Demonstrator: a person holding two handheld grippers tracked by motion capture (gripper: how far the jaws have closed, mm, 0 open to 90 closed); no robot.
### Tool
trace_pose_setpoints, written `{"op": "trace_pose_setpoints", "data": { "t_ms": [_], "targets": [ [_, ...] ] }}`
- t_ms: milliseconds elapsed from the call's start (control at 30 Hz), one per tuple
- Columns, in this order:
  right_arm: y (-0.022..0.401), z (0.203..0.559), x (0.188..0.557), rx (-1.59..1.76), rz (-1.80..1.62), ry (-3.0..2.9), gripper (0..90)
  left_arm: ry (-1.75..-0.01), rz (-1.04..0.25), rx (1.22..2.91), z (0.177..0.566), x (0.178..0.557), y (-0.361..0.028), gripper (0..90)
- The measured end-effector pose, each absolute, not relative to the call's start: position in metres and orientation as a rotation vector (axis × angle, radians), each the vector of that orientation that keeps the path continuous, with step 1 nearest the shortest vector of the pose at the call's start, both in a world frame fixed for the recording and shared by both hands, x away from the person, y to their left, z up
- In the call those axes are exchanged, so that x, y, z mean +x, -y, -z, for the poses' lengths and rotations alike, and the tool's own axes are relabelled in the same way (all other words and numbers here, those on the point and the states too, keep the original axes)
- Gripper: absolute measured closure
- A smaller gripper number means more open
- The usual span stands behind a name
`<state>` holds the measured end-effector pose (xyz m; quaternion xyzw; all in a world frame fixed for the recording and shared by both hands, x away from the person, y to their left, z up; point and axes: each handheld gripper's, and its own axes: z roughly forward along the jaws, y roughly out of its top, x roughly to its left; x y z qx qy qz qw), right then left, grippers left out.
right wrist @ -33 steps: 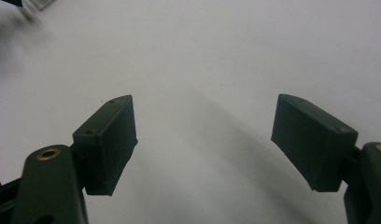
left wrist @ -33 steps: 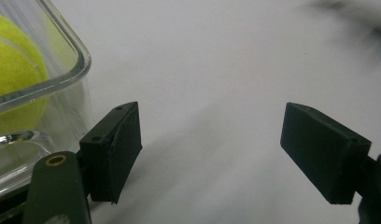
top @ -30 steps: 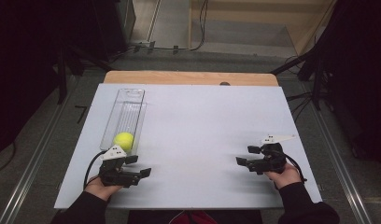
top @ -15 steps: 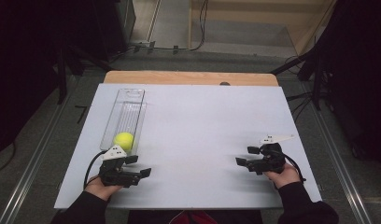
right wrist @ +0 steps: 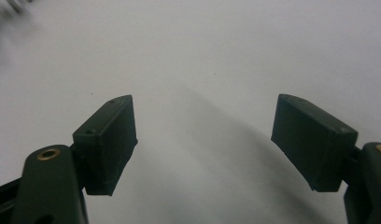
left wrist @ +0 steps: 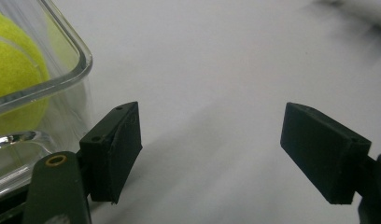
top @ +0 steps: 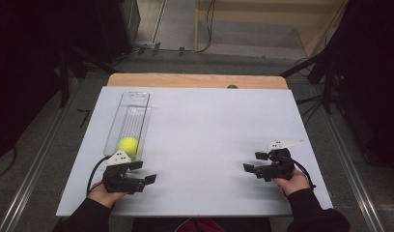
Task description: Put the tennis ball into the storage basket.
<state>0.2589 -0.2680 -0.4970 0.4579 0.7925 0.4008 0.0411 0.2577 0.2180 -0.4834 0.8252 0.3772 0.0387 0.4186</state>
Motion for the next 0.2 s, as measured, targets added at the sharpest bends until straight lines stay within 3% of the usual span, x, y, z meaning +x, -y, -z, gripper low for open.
{"op": "trace_pose_setpoints", "data": {
  "t_ms": [200],
  "targets": [
    [0.2680,0.4986,0.2599,1.425,-1.185,-2.421,19.2,-0.947,-0.095,2.068,0.4834,0.2578,-0.2177,21.1]
  ]
}}
